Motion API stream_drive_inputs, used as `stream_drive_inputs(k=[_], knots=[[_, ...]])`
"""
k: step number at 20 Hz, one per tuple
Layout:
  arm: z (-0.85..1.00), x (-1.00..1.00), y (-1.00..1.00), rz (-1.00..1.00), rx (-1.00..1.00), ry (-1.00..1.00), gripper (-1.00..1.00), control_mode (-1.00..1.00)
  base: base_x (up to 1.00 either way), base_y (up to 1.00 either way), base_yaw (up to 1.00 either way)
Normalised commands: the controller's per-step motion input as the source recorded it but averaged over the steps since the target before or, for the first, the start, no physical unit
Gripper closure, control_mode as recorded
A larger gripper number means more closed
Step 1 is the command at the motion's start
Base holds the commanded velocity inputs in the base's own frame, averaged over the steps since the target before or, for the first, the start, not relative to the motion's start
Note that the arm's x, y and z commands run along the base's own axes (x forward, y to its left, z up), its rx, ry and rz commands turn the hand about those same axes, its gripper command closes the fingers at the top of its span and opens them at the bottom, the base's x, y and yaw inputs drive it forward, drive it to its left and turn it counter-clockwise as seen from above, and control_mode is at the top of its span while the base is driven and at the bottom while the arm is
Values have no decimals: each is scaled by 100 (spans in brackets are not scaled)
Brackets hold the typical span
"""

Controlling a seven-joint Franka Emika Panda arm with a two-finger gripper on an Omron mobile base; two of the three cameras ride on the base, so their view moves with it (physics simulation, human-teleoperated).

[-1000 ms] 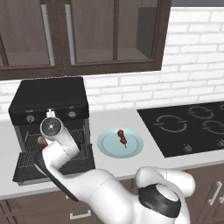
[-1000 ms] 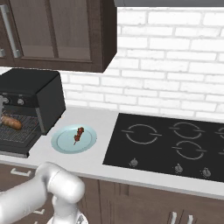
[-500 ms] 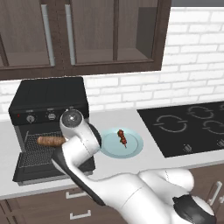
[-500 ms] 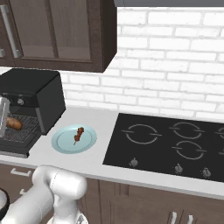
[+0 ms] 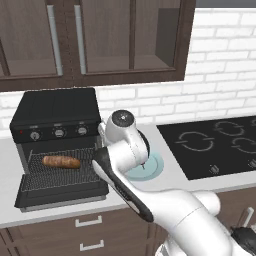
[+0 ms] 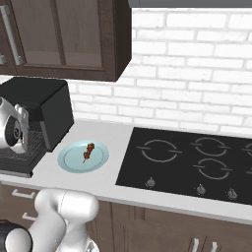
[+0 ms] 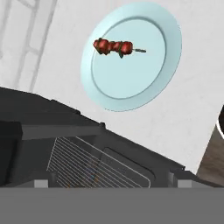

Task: Pick up the kebab skewer and baguette bread, and place them inside the toaster oven. Close the toaster oven door and start by setting the timer.

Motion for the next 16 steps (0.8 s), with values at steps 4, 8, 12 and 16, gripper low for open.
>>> stream_drive_inputs(k=[4,8,12,16], knots=[[15,0,-67,16,-9,6,-100,-100,0,0,0],[3,0,-77,24,-11,4,-100,-100,0,0,0],[0,0,-64,27,-11,3,-100,-100,0,0,0],[0,3,-59,38,-7,6,-100,-100,0,0,0]])
